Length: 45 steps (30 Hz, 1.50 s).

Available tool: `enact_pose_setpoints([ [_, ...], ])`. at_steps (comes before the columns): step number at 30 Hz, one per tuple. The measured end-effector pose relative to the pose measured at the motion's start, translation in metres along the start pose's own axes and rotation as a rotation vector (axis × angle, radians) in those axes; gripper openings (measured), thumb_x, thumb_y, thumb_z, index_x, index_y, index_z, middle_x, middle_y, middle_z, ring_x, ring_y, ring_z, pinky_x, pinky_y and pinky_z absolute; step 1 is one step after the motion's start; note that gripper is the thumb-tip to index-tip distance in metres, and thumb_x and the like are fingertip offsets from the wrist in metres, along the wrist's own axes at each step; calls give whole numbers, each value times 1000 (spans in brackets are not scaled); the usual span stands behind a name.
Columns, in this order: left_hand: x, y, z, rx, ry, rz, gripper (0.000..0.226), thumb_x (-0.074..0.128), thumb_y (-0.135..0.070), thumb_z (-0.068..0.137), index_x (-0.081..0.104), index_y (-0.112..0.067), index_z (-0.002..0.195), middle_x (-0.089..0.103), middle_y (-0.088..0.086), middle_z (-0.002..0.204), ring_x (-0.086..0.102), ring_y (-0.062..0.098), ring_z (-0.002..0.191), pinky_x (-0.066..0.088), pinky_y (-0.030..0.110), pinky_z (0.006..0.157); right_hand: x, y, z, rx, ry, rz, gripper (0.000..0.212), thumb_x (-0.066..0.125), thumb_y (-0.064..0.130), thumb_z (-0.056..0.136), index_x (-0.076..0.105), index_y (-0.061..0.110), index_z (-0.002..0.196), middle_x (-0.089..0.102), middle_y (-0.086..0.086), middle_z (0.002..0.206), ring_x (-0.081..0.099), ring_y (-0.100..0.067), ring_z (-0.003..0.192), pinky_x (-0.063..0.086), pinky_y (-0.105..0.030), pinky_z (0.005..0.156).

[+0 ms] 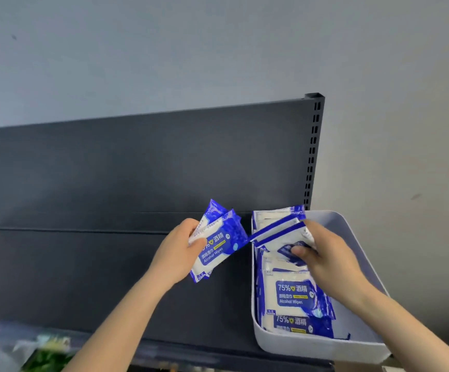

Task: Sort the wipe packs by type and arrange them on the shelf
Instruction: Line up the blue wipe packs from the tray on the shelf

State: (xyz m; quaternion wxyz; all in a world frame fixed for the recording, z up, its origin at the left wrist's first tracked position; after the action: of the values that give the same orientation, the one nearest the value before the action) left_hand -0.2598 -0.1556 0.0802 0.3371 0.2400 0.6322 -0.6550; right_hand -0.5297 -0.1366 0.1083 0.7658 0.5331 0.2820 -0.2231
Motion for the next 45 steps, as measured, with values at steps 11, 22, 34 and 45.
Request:
enact_pose_setpoints([
  [11, -13, 95, 56, -41, 84, 43, 10, 56, -27, 92, 54, -23, 101, 63, -9, 100, 65, 8, 86, 56, 34, 69, 121, 73, 33, -275, 275, -176, 25, 57, 23, 85, 59, 27, 110, 64, 12, 110, 56, -12, 106, 44, -30, 84],
  [22, 43, 90, 130, 236, 293, 174, 21, 58, -32, 91, 54, -27, 111, 59, -10, 113, 60, 7, 97, 52, 23, 71, 213, 52, 73, -153, 422, -556, 30, 58, 25, 90, 53, 20, 119, 60, 0, 124, 53, -20, 114, 39, -31, 91],
  [34, 97, 77, 159, 362, 481, -58, 46, 72, -14, 79, 63, -32, 120, 66, -16, 113, 61, 1, 99, 52, 22, 81, 234, 9, 100, 95, 404, -770, 30, 57, 11, 87, 55, 19, 117, 60, -3, 118, 54, -24, 110, 41, -37, 94],
  [45, 71, 100, 171, 231, 301, -476, 40, 53, 1, 91, 60, -21, 124, 60, -13, 121, 55, -1, 108, 42, 12, 88, 239, -9, 144, 227, 327, -746, 34, 63, 17, 86, 51, 13, 118, 57, -6, 118, 54, -25, 109, 43, -34, 84],
])
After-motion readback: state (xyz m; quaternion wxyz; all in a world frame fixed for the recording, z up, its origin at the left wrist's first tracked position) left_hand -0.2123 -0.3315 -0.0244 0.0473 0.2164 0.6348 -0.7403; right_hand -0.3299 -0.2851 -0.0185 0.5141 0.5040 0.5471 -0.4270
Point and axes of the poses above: each hand's wrist, its own z-axis towards the middle knuckle, its own x-axis out of the palm, y = z × x, the point moved 9 cm from there along z, towards the middle knuckle
